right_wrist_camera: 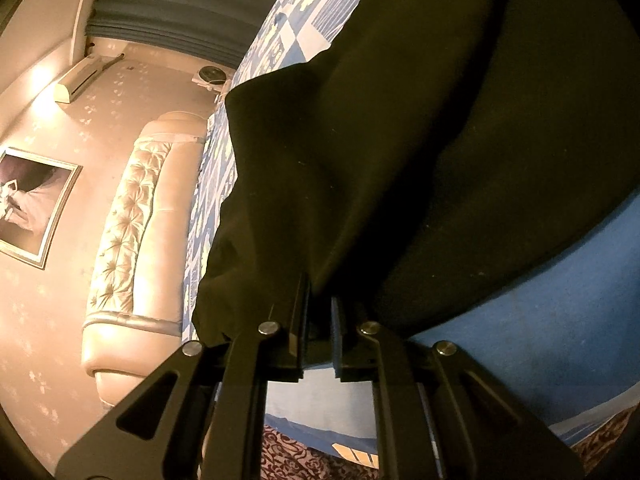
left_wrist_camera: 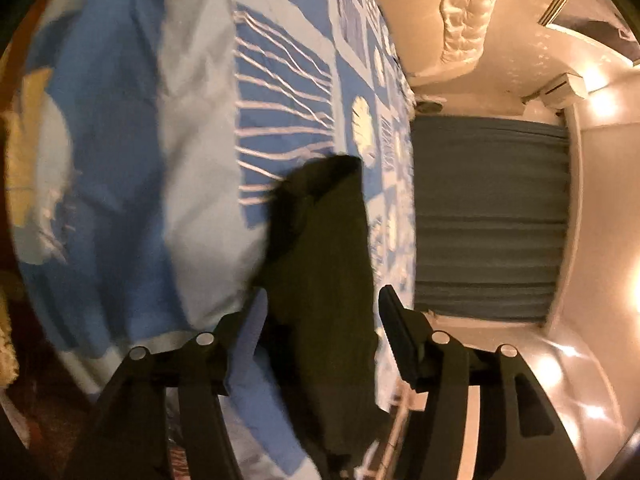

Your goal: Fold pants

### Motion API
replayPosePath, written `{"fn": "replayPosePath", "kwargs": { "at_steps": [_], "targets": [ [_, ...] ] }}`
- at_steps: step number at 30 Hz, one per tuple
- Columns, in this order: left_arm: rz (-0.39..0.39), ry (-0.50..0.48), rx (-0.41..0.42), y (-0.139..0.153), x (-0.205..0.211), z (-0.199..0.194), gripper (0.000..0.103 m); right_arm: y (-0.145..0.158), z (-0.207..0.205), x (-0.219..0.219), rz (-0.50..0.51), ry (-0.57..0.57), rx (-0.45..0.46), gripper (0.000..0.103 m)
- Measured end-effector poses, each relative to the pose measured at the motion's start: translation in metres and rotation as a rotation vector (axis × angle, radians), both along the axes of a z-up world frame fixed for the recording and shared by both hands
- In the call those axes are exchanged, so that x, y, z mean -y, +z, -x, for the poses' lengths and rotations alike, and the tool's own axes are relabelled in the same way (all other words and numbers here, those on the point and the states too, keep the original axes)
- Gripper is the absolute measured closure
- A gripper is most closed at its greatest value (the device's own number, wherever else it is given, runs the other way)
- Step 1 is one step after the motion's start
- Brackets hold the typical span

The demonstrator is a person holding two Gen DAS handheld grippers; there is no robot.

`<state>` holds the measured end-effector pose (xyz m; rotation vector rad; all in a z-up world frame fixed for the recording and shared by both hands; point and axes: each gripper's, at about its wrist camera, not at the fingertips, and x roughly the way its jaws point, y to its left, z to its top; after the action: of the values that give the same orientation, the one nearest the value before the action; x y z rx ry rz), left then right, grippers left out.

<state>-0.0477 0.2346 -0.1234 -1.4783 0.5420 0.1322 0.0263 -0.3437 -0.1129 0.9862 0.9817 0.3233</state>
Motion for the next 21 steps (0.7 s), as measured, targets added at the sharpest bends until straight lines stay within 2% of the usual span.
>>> {"fn": "replayPosePath", "kwargs": {
  "at_steps": [3, 6, 7, 8, 9, 10, 15, 21],
  "targets": [
    [0.039, 0.012, -0.044, -0.015, 0.002, 0.0, 0.045, -0.003, 0.001, 0.002, -0.007, 0.002, -0.003, 0.094],
    [-0.004, -0.007, -0.05, -0.013, 0.006, -0.005, 0.046, -0.003, 0.0, 0.002, -0.015, 0.004, -0.005, 0.093],
    [-0.023, -0.022, -0.043, -0.01, 0.008, -0.008, 0.057, -0.003, 0.0, 0.002, -0.016, 0.003, -0.005, 0.093],
    [-0.03, -0.038, -0.044, -0.009, 0.009, -0.012, 0.076, -0.003, 0.0, 0.002, -0.016, 0.004, -0.005, 0.093],
    [-0.04, -0.059, -0.062, -0.009, 0.01, -0.015, 0.086, -0.004, 0.0, 0.003, -0.013, 0.004, -0.004, 0.093],
    [-0.044, -0.065, -0.078, -0.01, 0.01, -0.016, 0.09, -0.004, 0.0, 0.003, -0.013, 0.004, -0.004, 0.093],
    [-0.02, -0.06, -0.065, -0.012, 0.01, -0.013, 0.093, -0.003, 0.0, 0.003, -0.01, 0.007, -0.002, 0.093],
    [-0.034, -0.066, 0.001, 0.018, 0.004, -0.029, 0.096, 0.005, 0.0, 0.003, -0.007, 0.008, 0.023, 0.095]
  ]
}}
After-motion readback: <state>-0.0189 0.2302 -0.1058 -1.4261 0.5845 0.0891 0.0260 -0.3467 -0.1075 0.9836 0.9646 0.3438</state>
